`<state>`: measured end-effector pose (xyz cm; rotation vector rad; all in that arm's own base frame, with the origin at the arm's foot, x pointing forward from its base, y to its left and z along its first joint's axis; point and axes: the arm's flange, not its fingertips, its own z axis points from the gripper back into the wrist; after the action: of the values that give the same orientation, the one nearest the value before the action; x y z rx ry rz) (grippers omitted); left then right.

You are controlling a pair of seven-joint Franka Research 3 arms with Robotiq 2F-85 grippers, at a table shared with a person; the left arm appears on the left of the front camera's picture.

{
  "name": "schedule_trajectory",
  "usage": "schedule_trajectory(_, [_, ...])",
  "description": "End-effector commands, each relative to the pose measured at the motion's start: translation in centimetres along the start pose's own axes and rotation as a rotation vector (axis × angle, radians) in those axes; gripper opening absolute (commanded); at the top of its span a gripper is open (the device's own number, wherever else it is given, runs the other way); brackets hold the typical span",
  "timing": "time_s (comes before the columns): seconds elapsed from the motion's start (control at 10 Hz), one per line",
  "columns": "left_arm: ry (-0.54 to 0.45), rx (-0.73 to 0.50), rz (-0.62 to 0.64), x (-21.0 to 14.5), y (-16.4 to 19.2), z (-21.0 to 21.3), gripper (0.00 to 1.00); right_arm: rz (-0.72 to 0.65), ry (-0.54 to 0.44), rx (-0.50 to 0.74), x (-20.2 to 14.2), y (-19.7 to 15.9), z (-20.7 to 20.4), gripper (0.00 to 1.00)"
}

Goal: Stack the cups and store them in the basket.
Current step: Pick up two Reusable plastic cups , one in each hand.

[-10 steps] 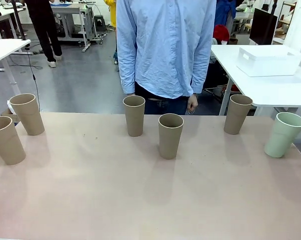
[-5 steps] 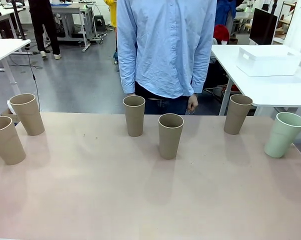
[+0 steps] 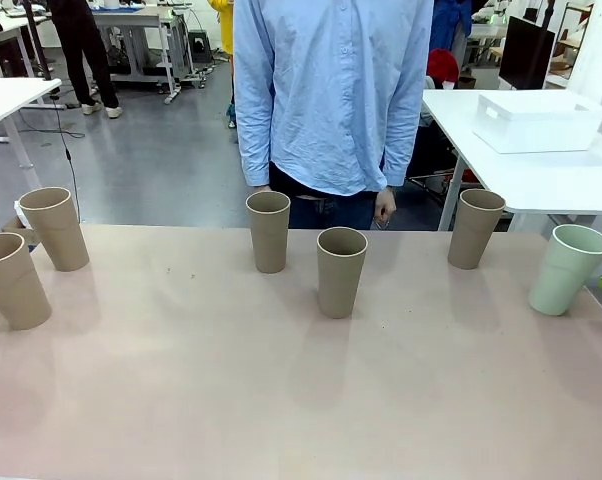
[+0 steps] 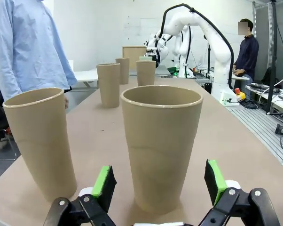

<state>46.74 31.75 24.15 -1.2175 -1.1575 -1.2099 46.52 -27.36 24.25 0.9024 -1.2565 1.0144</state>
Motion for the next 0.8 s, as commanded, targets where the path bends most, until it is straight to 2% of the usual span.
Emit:
schedule_trajectory(0.0, [0.009,0.031,-0.024,-0.1,-0.3,-1.2,1.00,0.050,0.034,-0.015,0.1,-0.3,-1.1,1.00])
schedule_trajectory(0.1, [0.008,0.015,0.007,-0.1,-0.3,-1.6,1.00,0.033,0.034,0.035,0.3,-0.5,-1.1,1.00])
schedule_trajectory(0.2, [0.003,0.002,-0.001,-0.2,0.2,-0.4,1.00,0.008,0.015,-0.003,-0.1,-0.2,-0.2,1.00])
schedule_trajectory(0.4, [0.003,0.002,-0.001,-0.2,0.2,-0.4,1.00,0.008,0.015,-0.003,-0.1,-0.2,-0.2,1.00])
schedule_trajectory(0.7, [0.013,-0.008,0.005,-1.2,0.5,-2.1,1.00,0.026,0.020,-0.007,-0.3,-0.1,-0.9,1.00])
